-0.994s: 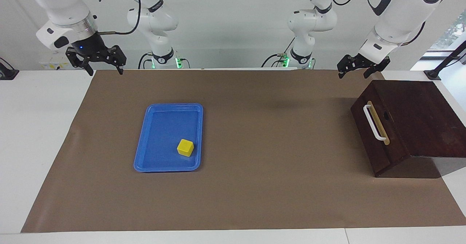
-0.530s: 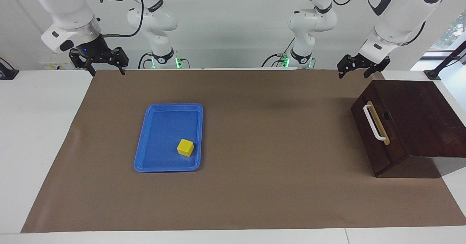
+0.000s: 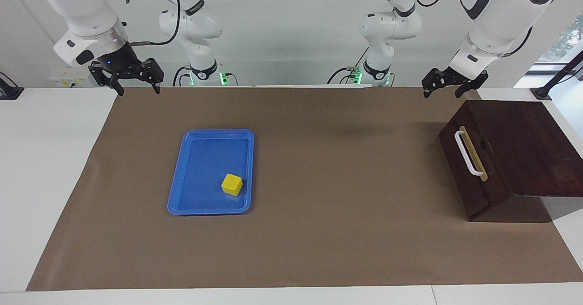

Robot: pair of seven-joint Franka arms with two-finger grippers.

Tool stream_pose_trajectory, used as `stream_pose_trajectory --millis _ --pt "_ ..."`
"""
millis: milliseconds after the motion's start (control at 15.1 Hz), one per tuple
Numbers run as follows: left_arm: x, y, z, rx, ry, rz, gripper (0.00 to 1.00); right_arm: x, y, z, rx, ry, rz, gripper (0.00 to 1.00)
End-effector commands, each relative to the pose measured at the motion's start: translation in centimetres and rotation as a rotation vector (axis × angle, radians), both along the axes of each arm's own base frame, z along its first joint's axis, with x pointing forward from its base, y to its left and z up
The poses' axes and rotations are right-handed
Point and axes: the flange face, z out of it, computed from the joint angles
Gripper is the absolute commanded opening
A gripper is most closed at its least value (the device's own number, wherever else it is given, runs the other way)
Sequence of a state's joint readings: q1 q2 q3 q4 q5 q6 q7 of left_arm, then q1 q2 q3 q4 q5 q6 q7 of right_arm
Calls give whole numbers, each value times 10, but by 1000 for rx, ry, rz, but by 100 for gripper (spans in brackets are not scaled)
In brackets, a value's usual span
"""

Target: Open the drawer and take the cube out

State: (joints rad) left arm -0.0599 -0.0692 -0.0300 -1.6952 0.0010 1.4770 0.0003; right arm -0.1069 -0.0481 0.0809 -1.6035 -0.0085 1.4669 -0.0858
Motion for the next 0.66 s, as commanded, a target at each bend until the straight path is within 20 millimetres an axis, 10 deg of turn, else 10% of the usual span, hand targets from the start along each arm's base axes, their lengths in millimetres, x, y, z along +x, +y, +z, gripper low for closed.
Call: stream_pose_trajectory --millis 0,596 --pt "-6 1 5 -12 -2 -1 100 -3 -3 2 21 -2 -27 100" --pt "-6 1 6 -13 -4 -1 100 -4 -4 3 17 -3 -33 100"
